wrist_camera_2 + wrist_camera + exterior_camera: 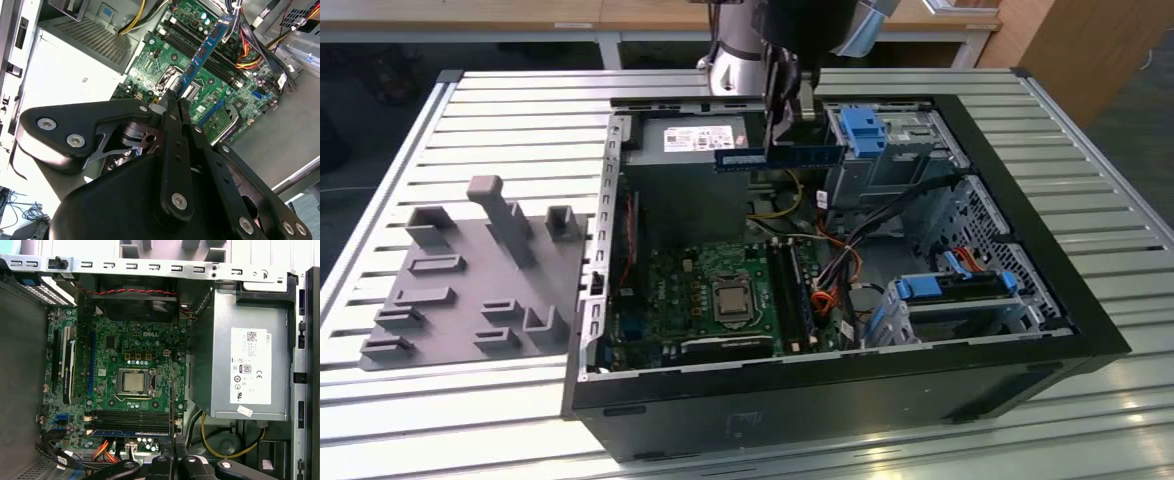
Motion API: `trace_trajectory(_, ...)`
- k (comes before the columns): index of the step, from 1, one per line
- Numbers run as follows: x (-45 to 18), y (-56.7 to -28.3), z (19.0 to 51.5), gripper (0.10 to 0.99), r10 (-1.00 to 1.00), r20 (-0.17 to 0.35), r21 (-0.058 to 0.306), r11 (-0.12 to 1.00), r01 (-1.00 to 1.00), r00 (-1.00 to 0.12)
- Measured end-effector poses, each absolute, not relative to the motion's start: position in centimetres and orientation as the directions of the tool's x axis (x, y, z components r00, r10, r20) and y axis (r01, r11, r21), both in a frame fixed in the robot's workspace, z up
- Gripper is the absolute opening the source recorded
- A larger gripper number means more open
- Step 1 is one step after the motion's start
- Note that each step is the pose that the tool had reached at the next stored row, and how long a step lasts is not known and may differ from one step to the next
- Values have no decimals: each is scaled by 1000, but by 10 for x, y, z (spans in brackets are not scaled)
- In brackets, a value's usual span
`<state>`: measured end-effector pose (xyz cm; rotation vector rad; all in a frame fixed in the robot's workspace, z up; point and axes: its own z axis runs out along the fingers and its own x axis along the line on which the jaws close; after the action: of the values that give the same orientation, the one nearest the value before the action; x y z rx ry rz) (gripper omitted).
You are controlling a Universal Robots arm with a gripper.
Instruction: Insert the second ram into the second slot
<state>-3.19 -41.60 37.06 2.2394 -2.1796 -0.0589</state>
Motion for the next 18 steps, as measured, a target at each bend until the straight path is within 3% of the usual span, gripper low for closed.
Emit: trace_trajectory(18,-32,-418,371,133,-1000,-16,38,-20,-999,19)
